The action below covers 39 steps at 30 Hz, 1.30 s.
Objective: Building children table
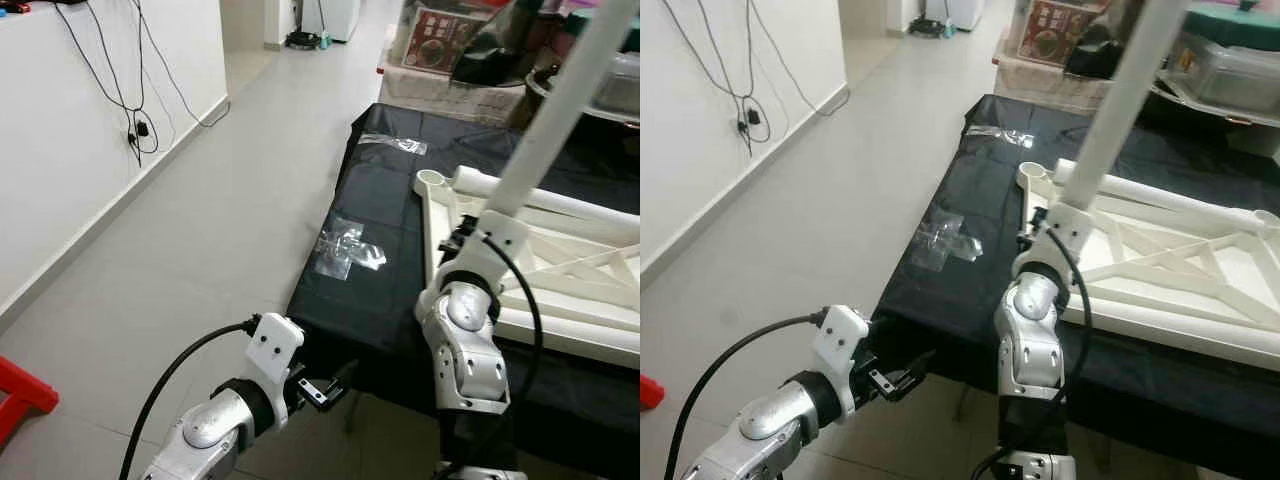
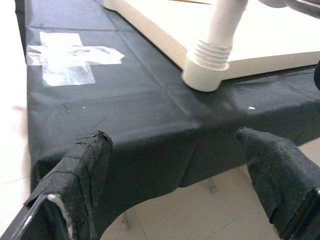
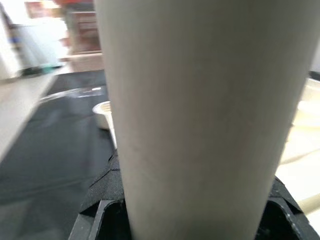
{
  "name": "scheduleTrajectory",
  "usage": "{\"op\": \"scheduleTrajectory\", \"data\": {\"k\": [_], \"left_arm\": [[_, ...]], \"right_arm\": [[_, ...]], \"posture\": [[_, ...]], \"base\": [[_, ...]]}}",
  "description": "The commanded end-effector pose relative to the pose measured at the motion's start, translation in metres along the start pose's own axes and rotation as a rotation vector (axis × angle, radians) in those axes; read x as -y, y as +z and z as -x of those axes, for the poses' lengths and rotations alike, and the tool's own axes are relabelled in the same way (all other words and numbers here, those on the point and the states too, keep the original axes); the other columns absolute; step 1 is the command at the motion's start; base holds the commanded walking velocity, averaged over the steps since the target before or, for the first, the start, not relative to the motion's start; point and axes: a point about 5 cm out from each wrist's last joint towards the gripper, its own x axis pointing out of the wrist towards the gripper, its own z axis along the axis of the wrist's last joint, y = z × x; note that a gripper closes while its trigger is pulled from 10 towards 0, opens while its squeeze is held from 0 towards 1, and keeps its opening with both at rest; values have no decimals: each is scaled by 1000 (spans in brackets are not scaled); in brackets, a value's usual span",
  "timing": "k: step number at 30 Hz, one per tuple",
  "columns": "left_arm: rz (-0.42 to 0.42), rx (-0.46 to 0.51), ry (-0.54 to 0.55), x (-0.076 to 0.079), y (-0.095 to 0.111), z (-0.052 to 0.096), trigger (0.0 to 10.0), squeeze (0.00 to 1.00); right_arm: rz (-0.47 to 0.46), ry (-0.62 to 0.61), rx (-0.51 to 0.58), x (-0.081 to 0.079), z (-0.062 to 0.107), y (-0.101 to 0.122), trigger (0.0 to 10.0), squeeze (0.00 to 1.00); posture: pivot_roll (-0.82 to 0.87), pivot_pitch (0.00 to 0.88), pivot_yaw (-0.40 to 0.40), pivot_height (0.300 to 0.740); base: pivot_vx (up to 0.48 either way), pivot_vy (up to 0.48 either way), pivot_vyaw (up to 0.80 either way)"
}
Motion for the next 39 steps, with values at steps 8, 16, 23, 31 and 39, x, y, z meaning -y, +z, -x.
{"op": "scheduleTrajectory", "data": {"k": [8, 16, 23, 31, 39], "left_arm": [[16, -21, -19, 3, -6, 0, 10000, 0], [18, -20, -23, 3, -7, -1, 10000, 0], [16, -20, -23, 2, -7, -1, 10000, 0], [14, -16, -24, 2, -6, -2, 10000, 0], [10, -14, -24, 2, -5, -3, 10000, 0]], "right_arm": [[-83, -43, -161, -29, 30, -22, 10000, 0], [-23, 15, -94, -24, 29, -17, 10000, 1000], [-7, 118, -11, -11, 22, -12, 10000, 0], [-42, 498, 57, 10, 0, -2, 10000, 0], [-8, 626, 50, 23, -19, 1, 10000, 0]], "posture": [[161, 97, -87, 740], [156, 98, -84, 740], [155, 101, -81, 740], [152, 106, -80, 740], [159, 110, -82, 740]], "base": [[0, 0, 0], [0, 0, 0], [0, 0, 0], [0, 0, 0], [0, 0, 0]]}}
